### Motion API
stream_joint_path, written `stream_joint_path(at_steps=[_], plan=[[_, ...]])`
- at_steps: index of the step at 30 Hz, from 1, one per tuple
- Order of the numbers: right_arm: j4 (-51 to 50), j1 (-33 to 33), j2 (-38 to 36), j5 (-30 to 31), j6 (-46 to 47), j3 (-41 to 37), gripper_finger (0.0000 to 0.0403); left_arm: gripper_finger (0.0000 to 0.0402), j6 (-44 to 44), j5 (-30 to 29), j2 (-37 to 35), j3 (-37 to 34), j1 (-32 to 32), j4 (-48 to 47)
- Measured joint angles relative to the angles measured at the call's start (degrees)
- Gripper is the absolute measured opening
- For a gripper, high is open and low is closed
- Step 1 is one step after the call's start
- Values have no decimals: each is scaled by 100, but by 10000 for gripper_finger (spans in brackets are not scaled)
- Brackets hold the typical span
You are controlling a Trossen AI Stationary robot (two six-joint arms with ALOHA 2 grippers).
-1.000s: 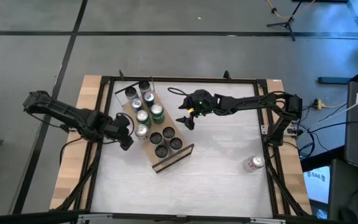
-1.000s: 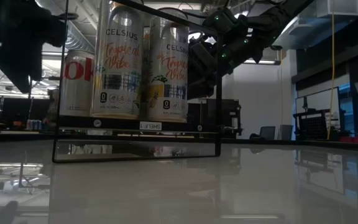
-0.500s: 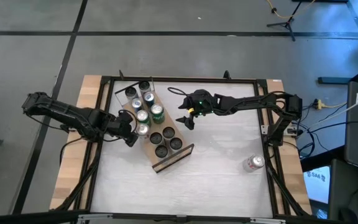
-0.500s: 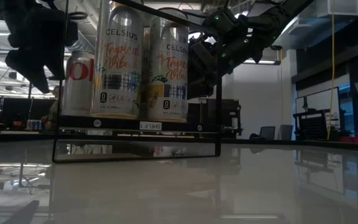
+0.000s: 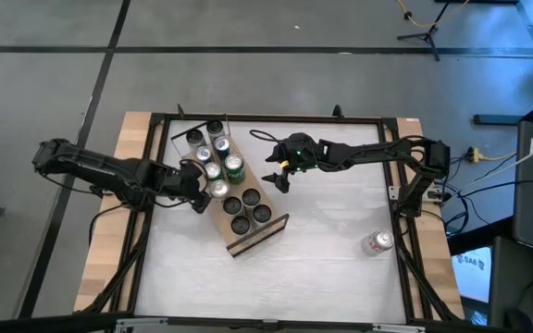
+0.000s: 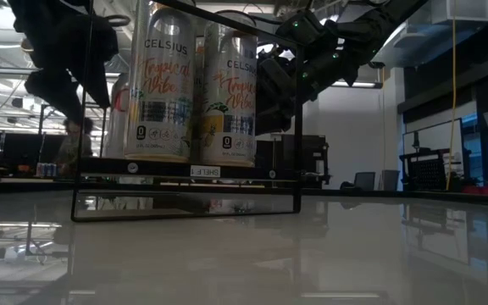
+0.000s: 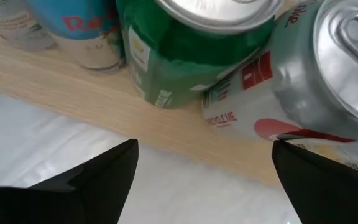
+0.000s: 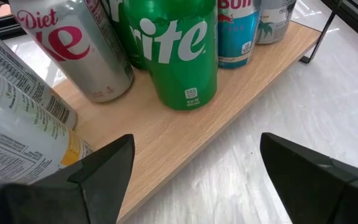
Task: Place canned beverage on shelf
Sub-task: Put the red silver soda can on the shelf, then put the red silver soda can on the shelf aligned with the other red silver soda can
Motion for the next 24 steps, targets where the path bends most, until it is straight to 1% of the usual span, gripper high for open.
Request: stream_joint_path(at_steps=[6,12,17,24], plan=[[-1,2,0,0,1,0,342,362,253,45,301,0,64,45],[-108,2,-155,73,1,0,342,362,281,-200,199,0,-172,43],[-575,2,-694,221,3,7,342,362,297,-255,7,0,-645,33],[-1491,222,-1699,237,186,7,342,362,303,-940,-7,0,-1545,51]])
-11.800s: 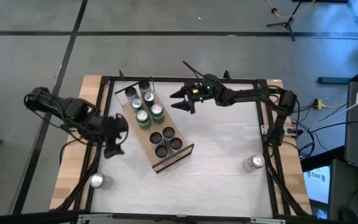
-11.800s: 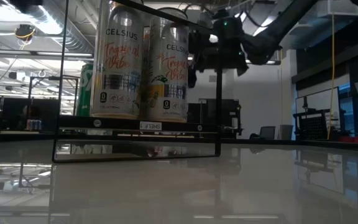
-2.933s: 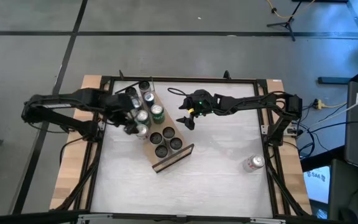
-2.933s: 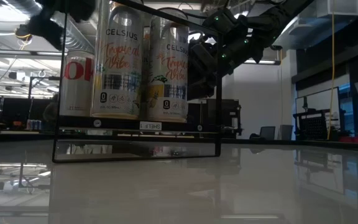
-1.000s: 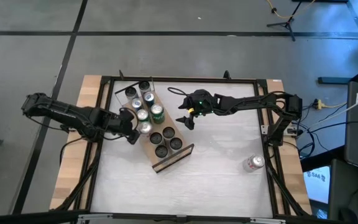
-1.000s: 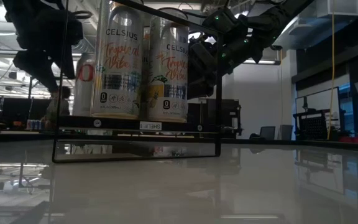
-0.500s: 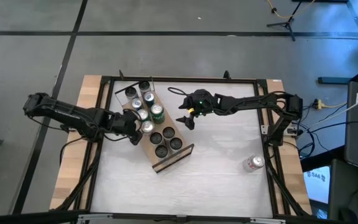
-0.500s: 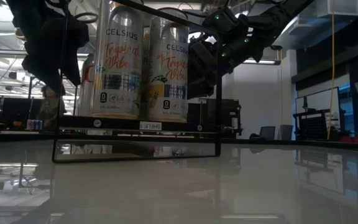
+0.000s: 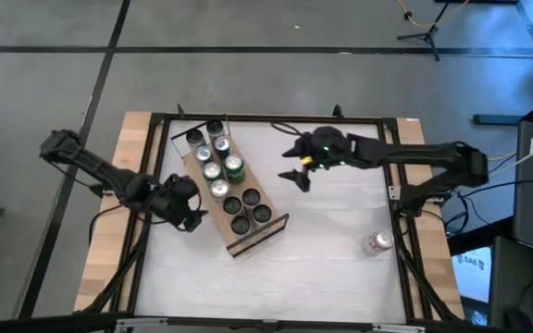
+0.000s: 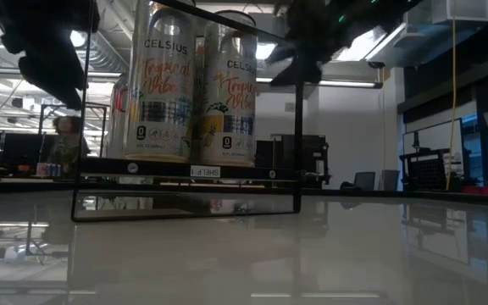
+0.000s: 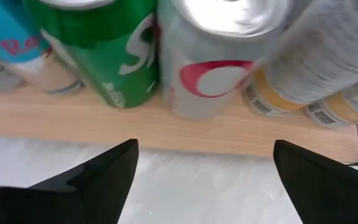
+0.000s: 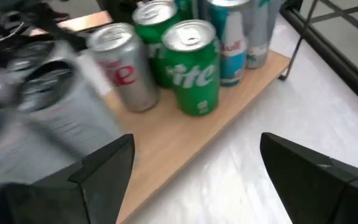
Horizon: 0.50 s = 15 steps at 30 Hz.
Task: Place canned beverage on shelf
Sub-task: Put the red silver soda can on the shelf aligned with the other red silver soda can
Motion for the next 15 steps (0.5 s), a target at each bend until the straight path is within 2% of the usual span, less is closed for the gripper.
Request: stream_joint_path(at_steps=[6,15], plan=[[-972,563,-966,216,263,0,342,362,1,-405,0,0,-622,29],[-2570,1813,-2226,889,2194,0,342,362,-9,-940,11,0,-907,108]])
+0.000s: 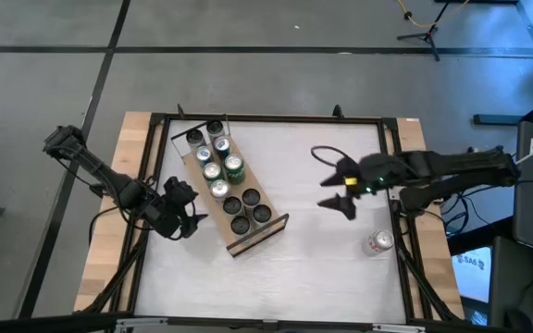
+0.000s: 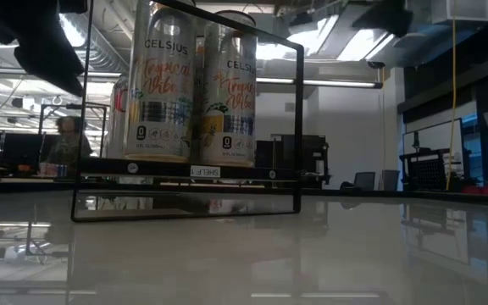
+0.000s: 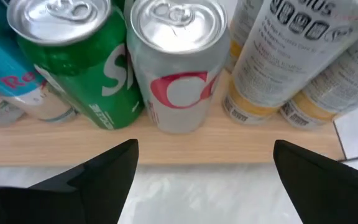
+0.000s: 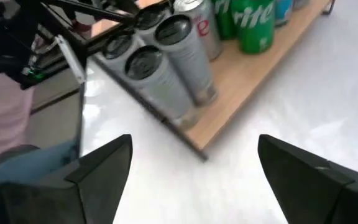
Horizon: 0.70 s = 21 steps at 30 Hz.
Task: Place canned beverage on shelf
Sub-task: Put the red silver soda can on the shelf aligned with the other red silver soda can
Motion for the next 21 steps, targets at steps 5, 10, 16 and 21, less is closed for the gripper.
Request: stream_joint_path(at_steps=[5,10,16,21], plan=[[-614,686,-285,97,937,0,342,362,-7,-175,0,0,4,189],[-1486,1208,-338,-77,1804,5,342,362,-4,-185,0,0,4,320],[-3254,1605,-278,0,2329,455,342,362,-2,-185,0,0,4,540],[-4227,1954,-249,26,3041,667,342,362,-9,-185,0,0,7,546]])
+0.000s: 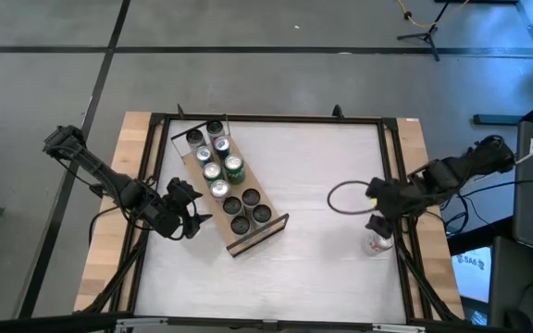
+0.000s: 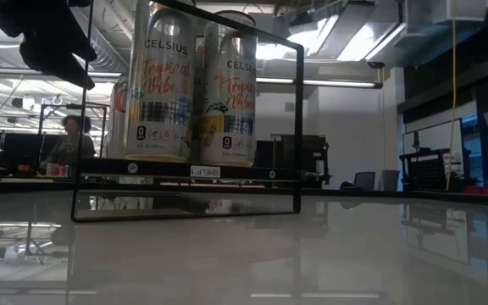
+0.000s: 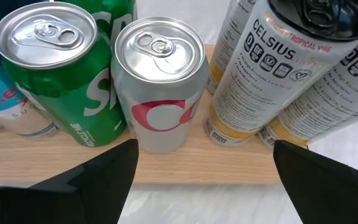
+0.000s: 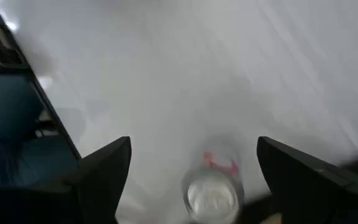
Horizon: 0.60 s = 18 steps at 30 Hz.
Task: Place canned beverage on shelf
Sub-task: Put the red silver soda can on the shelf aligned with the other red silver soda can
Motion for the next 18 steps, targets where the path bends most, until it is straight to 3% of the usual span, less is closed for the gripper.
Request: stream_joint_path(at_steps=[18], plan=[[-676,1415,308,73,972,-448,342,362,7,0,0,0,2,-2]])
